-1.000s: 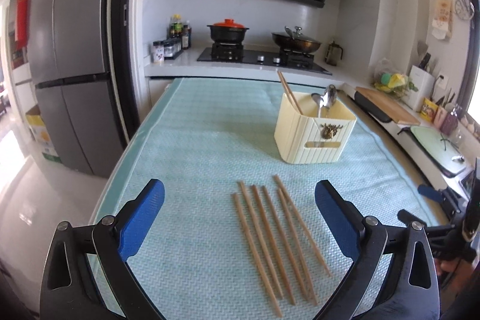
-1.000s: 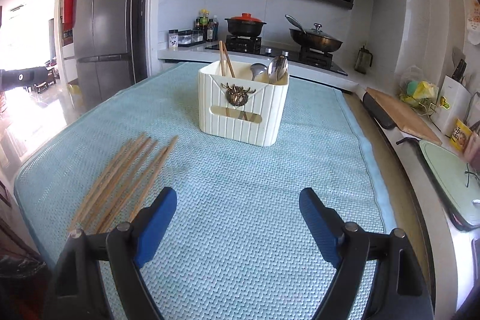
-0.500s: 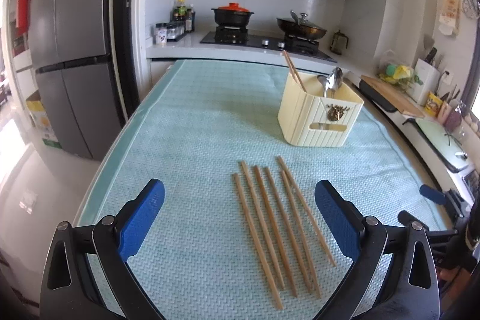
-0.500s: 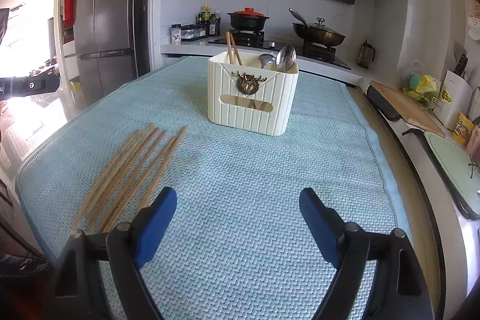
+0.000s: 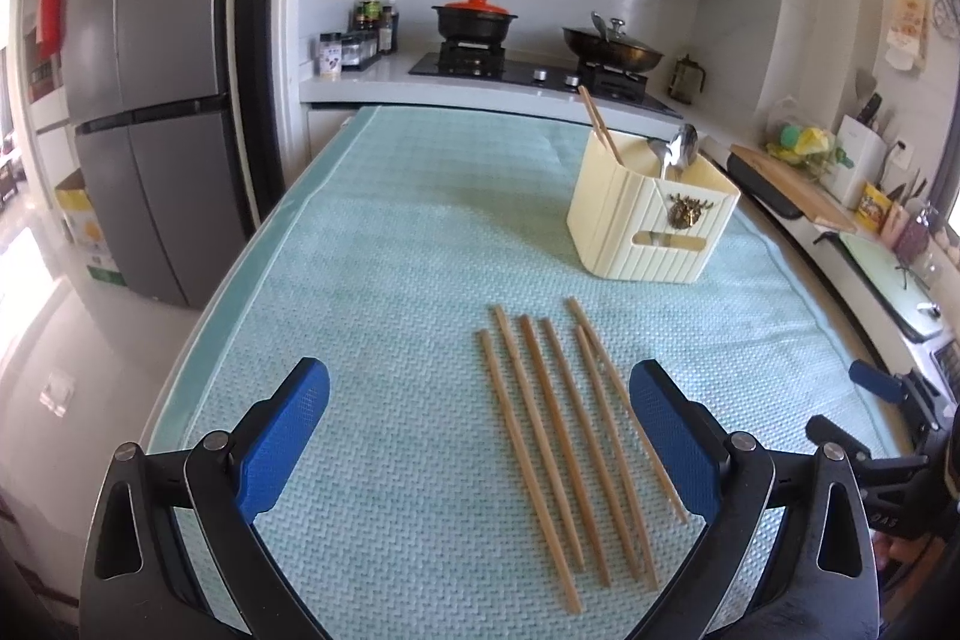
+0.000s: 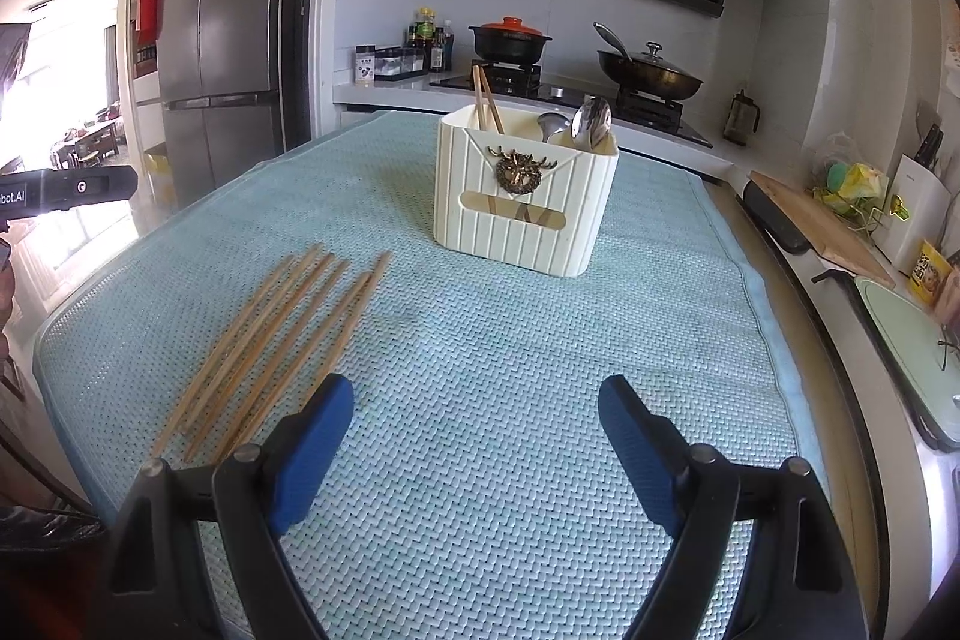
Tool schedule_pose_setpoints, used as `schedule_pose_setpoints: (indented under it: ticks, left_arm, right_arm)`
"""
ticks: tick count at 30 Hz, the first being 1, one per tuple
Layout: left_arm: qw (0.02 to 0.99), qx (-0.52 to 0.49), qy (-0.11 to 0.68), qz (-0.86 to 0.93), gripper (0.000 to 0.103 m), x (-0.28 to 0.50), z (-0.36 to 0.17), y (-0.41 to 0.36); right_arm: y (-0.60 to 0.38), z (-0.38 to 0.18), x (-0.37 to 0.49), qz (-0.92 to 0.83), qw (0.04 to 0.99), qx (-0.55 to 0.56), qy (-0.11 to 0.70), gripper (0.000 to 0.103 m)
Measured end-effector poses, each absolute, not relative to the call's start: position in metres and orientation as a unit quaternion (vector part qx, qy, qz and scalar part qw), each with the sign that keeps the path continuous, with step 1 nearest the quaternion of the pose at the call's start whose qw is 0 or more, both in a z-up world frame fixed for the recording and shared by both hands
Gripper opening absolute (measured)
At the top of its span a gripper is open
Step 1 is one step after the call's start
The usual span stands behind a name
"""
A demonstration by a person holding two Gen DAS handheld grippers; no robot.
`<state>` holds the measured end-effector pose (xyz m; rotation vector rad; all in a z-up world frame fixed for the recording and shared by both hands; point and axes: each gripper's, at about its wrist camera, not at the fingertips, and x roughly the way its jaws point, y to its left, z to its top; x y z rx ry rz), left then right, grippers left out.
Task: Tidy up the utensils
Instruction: 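Move both open tools over the remaining wooden chopsticks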
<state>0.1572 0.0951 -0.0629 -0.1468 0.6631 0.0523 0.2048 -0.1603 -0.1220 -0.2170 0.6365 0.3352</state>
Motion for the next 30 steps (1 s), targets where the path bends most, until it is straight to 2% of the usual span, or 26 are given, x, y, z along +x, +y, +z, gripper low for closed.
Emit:
schedule_pose_setpoints:
  ticks: [30]
  left_arm:
    - [0.932, -0.093, 0.347, 0.044, 0.100, 0.154, -0.085, 0.114]
  right_arm:
    - [-0.132, -0.128, 0.199, 0.196, 0.915, -0.127, 0.328, 0.086]
